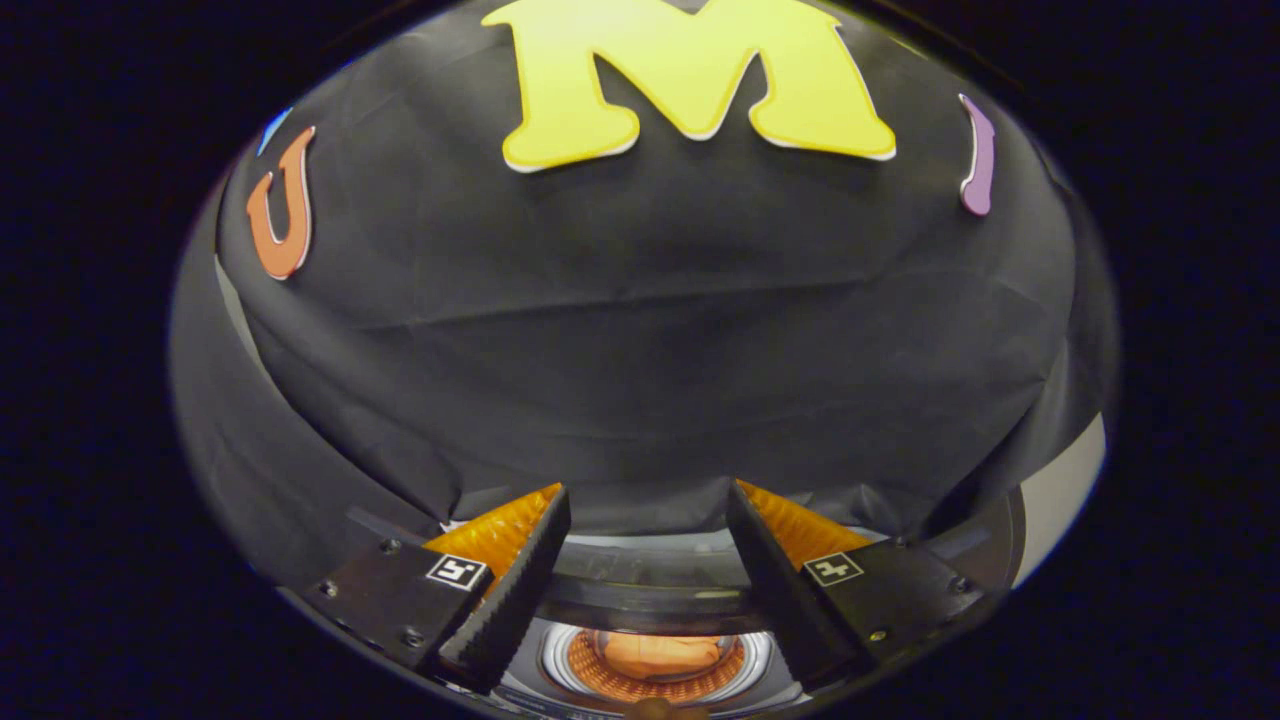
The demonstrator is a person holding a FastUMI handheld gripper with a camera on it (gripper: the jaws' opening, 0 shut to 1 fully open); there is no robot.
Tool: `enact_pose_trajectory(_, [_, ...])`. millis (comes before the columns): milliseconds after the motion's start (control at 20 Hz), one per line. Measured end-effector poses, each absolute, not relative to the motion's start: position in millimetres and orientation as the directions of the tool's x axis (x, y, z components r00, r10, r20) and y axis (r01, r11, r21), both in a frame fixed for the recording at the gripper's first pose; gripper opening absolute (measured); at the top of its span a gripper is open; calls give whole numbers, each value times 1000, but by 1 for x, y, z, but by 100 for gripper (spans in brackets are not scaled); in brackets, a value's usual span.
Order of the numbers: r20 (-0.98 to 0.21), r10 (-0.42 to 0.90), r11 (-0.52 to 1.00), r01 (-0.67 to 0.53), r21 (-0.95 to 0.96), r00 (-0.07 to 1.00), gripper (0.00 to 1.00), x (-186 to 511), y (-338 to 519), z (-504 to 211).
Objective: Put the clothes into the washing machine and then close the washing machine lid.
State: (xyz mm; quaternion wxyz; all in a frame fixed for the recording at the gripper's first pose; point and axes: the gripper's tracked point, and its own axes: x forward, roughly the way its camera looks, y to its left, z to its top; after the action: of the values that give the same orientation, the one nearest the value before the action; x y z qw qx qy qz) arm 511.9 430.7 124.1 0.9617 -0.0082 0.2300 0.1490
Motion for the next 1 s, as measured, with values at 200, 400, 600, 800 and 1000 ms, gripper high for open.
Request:
enact_pose_trajectory(200, [-424, 271, 958, -283, 37, 864, 100, 511, 428, 120])
enact_pose_trajectory(400, [-411, 282, 955, -294, 35, 867, 100, 510, 428, 121])
enact_pose_trajectory(600, [-257, 299, 951, -309, 4, 919, 100, 509, 427, 131])
enact_pose_trajectory(800, [-219, 300, 952, -305, 8, 929, 100, 506, 428, 129])
enact_pose_trajectory(1000, [-219, 300, 952, -306, 11, 928, 100, 505, 428, 128])
